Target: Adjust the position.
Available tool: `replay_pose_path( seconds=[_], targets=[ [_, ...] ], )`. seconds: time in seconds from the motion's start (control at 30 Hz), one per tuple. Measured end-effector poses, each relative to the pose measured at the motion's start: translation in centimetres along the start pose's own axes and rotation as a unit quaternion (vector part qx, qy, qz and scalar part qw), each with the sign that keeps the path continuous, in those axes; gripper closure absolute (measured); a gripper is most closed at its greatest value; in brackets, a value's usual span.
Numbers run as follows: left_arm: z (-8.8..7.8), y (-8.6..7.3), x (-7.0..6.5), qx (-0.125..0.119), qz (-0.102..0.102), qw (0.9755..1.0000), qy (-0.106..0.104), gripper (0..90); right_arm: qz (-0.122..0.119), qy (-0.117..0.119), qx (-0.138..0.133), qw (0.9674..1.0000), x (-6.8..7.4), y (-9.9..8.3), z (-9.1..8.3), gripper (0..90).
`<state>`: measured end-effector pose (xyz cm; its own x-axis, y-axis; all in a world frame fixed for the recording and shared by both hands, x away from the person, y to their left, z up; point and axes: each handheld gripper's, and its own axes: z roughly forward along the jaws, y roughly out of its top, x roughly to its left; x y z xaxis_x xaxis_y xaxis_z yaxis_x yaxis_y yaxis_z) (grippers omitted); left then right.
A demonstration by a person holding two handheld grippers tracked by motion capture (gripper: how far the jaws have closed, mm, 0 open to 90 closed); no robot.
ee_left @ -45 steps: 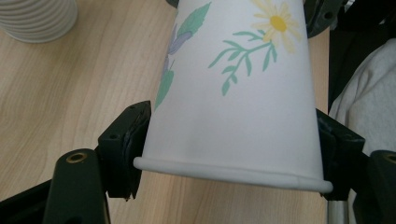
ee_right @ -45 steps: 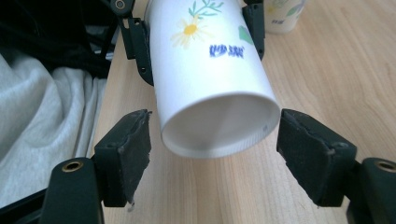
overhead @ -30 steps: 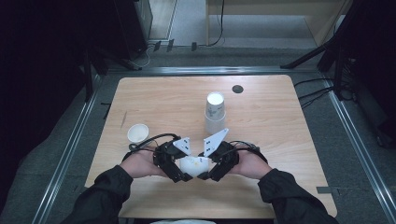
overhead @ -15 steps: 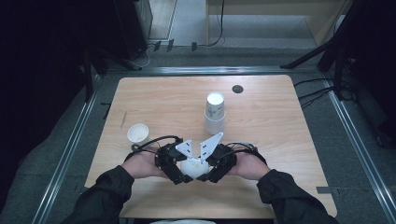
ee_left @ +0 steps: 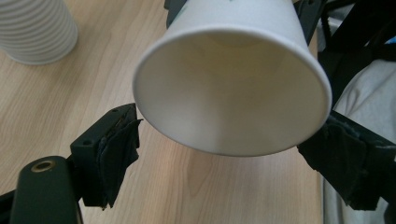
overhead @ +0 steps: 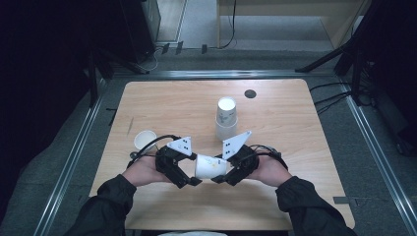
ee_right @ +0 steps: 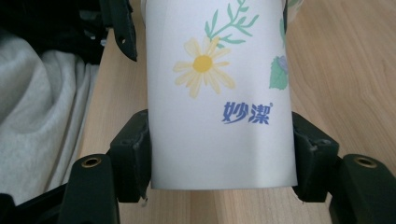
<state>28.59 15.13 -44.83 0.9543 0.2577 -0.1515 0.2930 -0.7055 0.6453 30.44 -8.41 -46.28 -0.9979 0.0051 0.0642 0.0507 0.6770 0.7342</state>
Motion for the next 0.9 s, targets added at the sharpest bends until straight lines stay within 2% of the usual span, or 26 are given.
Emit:
replay_pose_path(
  seconds=[0.2, 0.3, 0.43, 0.6, 0.63, 0.73, 0.83, 0.9],
  targets=[
    [-0.7, 0.2, -0.2, -0.052, -0.013, 0.9984, -0.014, 12.8, 0.015, 0.008, -0.045, 0.9988, -0.2, 0.2, -1.3, 34.8],
    [-1.2, 0.4, -0.3, -0.081, -0.016, 0.9964, -0.018, 12.8, 0.019, 0.011, -0.061, 0.9979, -0.2, 0.3, -1.6, 34.8],
    [-1.5, 0.4, -0.3, -0.107, -0.019, 0.9939, -0.017, 12.9, 0.021, 0.017, -0.082, 0.9963, -0.3, 0.4, -1.9, 34.8],
    [-1.7, 0.5, -0.4, -0.134, -0.024, 0.9904, -0.026, 13.3, 0.026, 0.026, -0.096, 0.9947, -0.2, 0.5, -2.1, 34.8],
    [-1.8, 0.5, -0.4, -0.143, -0.027, 0.9888, -0.031, 13.5, 0.026, 0.027, -0.097, 0.9946, -0.2, 0.6, -2.1, 34.8],
    [-1.9, 0.6, -0.5, -0.158, -0.031, 0.9864, -0.032, 14.6, 0.028, 0.031, -0.101, 0.9940, -0.1, 0.7, -2.0, 34.8],
    [-2.0, 0.5, -0.5, -0.164, -0.030, 0.9855, -0.031, 16.5, 0.028, 0.035, -0.105, 0.9935, 0.0, 0.8, -1.9, 34.8],
    [-2.0, 0.5, -0.5, -0.165, -0.028, 0.9854, -0.032, 21.0, 0.028, 0.039, -0.103, 0.9935, 0.0, 0.8, -1.8, 34.9]
  ],
)
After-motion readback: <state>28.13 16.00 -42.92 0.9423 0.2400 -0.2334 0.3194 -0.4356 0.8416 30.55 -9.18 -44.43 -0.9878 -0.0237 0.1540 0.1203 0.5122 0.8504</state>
